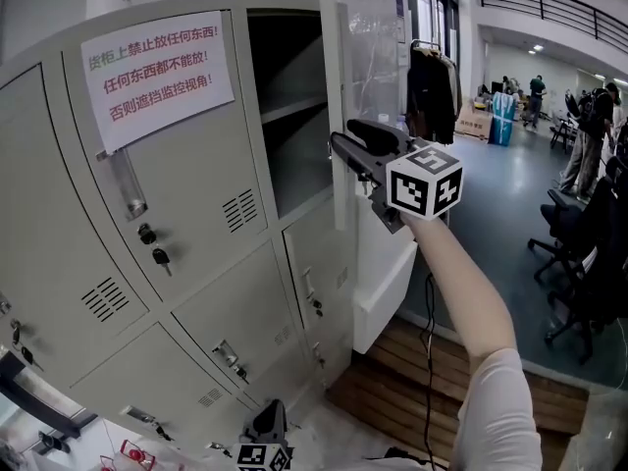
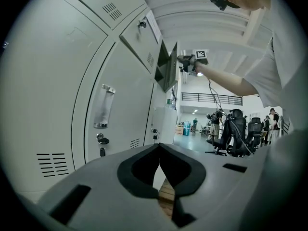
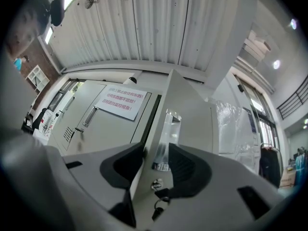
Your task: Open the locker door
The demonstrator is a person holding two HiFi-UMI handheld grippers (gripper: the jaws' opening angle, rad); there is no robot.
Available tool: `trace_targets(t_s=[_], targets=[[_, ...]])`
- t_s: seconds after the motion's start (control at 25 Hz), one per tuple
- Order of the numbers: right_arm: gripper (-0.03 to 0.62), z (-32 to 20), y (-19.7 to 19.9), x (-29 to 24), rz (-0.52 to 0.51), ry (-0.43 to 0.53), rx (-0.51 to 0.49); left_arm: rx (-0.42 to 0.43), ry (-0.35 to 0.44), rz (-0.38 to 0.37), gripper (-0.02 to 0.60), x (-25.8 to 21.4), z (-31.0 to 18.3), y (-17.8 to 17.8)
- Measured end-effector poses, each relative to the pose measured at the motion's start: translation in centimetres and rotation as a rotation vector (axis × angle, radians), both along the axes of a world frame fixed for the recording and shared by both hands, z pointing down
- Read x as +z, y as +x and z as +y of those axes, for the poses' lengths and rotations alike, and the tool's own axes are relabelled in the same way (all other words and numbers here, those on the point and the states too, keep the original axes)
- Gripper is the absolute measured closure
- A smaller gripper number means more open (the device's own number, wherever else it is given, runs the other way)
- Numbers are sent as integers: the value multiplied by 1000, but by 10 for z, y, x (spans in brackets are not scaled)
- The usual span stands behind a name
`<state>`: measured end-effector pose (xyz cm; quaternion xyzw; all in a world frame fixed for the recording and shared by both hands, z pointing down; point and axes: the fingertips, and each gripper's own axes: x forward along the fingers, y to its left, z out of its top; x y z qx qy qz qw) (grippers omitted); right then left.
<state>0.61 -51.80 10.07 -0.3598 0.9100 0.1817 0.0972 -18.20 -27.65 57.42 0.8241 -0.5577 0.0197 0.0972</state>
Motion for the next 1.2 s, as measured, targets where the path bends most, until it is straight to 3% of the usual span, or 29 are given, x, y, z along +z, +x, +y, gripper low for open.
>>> trace_targets(t_s=[0.48, 0.52, 0.6, 0.68, 0.92, 1.2], targets=[[436, 9, 93, 2, -1, -11, 211, 97, 1, 1, 578, 1, -4, 37], [447, 10, 103, 2, -7, -9, 241, 105, 2, 1, 579, 2, -4, 40], [544, 14, 124, 3, -35, 1, 298, 118, 2, 3, 578, 2, -4, 46], [563, 20, 139, 7, -60, 6, 327, 130, 2, 5, 579, 2, -4, 51], [576, 30, 156, 35, -89, -33, 330, 148, 0, -1, 578, 2, -4, 60], [577, 45, 148, 93, -112, -112, 286, 144, 4, -11, 580, 0, -1, 59]])
